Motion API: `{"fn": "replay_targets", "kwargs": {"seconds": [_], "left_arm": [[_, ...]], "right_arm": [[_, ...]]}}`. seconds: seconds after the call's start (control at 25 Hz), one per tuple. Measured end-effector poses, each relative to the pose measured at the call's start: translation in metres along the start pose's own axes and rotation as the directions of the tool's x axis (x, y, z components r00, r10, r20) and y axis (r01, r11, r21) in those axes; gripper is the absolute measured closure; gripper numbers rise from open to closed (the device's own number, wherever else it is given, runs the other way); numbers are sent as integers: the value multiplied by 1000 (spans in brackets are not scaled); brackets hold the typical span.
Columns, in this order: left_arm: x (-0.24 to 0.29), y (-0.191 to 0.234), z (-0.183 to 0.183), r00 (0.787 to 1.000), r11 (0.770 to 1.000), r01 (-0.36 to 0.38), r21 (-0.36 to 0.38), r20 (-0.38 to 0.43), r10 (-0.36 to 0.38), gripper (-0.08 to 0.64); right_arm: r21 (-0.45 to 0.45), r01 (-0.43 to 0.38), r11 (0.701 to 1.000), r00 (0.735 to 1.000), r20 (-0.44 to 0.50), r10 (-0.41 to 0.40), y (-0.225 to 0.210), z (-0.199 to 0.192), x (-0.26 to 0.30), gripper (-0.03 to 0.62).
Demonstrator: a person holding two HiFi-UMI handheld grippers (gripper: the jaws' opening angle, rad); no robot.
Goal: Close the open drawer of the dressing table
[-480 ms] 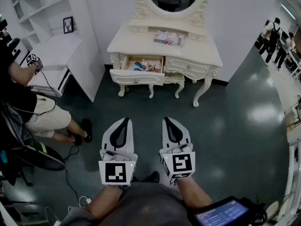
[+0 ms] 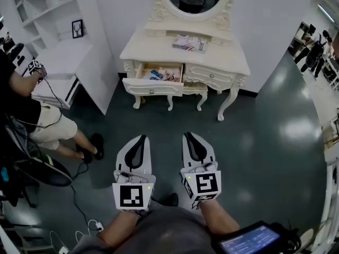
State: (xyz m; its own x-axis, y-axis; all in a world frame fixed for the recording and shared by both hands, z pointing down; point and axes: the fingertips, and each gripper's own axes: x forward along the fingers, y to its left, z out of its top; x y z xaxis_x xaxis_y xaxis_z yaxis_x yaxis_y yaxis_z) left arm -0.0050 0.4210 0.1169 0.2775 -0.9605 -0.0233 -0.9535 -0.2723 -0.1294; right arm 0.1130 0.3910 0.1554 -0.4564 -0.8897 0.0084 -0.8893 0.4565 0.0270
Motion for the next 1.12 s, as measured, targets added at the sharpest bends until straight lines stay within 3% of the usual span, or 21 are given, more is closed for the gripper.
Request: {"fn": "replay_targets", "kwargs": {"seconds": [0.4,1.12], "left_arm": [[15,5,-19,999,1000,-3,-2,-36,2,545],[156,96,-42,997,999,40,-1,-63,-40,545]], "right_arm": [[8,6,1000,1000,-18,-6,-8,-15,13,575],[37,45,998,996,-78,-42,-34,-33,171,577]]}}
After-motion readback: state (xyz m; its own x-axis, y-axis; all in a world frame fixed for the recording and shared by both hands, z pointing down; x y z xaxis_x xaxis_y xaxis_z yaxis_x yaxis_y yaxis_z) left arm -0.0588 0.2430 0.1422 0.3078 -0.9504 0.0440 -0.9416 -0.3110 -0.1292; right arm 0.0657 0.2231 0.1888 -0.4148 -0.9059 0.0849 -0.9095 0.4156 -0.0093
